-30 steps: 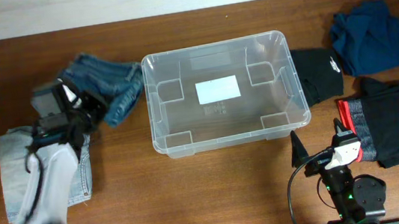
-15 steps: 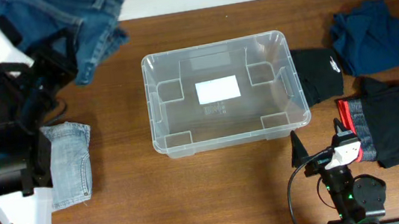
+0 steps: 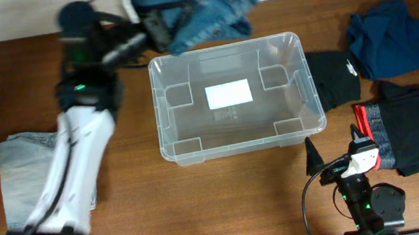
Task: Pack container
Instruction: 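Lift the jeans with the left gripper and carry them over the bin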
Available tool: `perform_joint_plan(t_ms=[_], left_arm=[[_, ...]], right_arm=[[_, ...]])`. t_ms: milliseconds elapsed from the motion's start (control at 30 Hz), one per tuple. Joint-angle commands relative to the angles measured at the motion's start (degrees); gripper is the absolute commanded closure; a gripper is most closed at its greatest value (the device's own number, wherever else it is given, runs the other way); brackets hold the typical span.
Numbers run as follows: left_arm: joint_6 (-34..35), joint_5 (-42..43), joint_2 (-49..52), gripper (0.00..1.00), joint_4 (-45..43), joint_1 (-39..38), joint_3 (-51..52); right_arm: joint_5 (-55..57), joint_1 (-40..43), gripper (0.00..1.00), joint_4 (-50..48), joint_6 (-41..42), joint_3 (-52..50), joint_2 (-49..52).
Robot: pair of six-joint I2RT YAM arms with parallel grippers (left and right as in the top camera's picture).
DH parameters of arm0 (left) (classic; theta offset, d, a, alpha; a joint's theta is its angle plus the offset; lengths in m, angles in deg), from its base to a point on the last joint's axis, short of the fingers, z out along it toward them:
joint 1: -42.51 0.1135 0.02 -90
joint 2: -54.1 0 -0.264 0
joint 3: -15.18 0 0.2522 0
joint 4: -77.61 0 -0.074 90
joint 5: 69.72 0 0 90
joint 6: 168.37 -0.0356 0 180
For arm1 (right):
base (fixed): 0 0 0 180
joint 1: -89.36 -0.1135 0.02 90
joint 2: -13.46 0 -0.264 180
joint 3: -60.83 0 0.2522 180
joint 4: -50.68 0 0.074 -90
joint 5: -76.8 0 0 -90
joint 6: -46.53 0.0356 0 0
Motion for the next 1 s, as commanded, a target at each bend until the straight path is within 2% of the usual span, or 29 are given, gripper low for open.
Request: perform_joint_plan(t_ms=[0, 133, 367, 433, 600, 767, 967], left_arm=[[-2.4, 7.8, 4.5, 1.0, -8.0, -6.0, -2.9], [-2.7, 8.6, 9.6, 1.0, -11.1, -11.2, -2.9], [-5.9, 13.5, 15.9, 1.0, -9.8, -16.3, -2.9], [-6.8, 13.5, 17.7, 1.0, -6.3, -16.8, -2.9], [-14.5, 12.0, 18.3, 1.0, 6.0, -16.5, -2.9], [-20.0, 3.0, 18.3, 1.0, 18.8, -16.4, -2.9], [-23.4, -18.3, 18.3, 1.0, 34.1, -16.4, -2.9]], right_arm=[[-0.9, -0.3, 0.01, 0.3, -0.4, -0.3, -0.5], [-0.9, -0.3, 0.01, 0.3, -0.4, -0.3, -0.5], [-0.9, -0.3, 0.01, 0.3, -0.4, -0.3, -0.5], [-0.9, -0.3, 0.01, 0.3, -0.4, -0.3, -0.5], [-0.9, -0.3, 0.02, 0.3, -0.4, -0.3, -0.5], [-0.9, -0.3, 0.01, 0.3, -0.4, -0.3, -0.5], [-0.9, -0.3, 0.01, 0.3, -0.4, -0.3, -0.5]])
